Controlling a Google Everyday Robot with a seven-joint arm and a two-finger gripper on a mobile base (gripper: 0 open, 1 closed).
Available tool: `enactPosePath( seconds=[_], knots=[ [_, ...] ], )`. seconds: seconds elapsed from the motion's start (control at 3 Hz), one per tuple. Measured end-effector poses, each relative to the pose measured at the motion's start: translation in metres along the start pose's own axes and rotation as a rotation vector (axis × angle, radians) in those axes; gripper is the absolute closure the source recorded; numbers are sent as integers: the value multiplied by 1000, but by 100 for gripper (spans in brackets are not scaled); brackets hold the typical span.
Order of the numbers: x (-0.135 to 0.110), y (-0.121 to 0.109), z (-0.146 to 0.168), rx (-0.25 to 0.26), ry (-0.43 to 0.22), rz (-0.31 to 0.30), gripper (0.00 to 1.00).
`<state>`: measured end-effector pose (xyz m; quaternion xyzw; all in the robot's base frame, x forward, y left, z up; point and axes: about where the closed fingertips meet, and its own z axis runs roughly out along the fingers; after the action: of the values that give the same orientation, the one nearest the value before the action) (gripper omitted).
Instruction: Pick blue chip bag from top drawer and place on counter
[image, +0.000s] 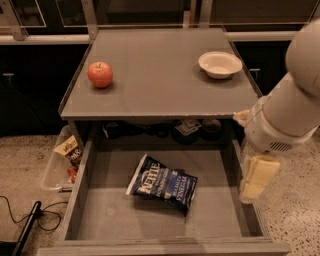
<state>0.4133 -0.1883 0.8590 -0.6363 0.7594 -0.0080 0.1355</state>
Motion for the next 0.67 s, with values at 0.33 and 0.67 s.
enactPosePath(
  seconds=[0.33, 0.67],
  knots=[
    [-5, 7, 57, 0, -58, -19, 0],
    [-4, 8, 57, -2, -57, -19, 0]
  ],
)
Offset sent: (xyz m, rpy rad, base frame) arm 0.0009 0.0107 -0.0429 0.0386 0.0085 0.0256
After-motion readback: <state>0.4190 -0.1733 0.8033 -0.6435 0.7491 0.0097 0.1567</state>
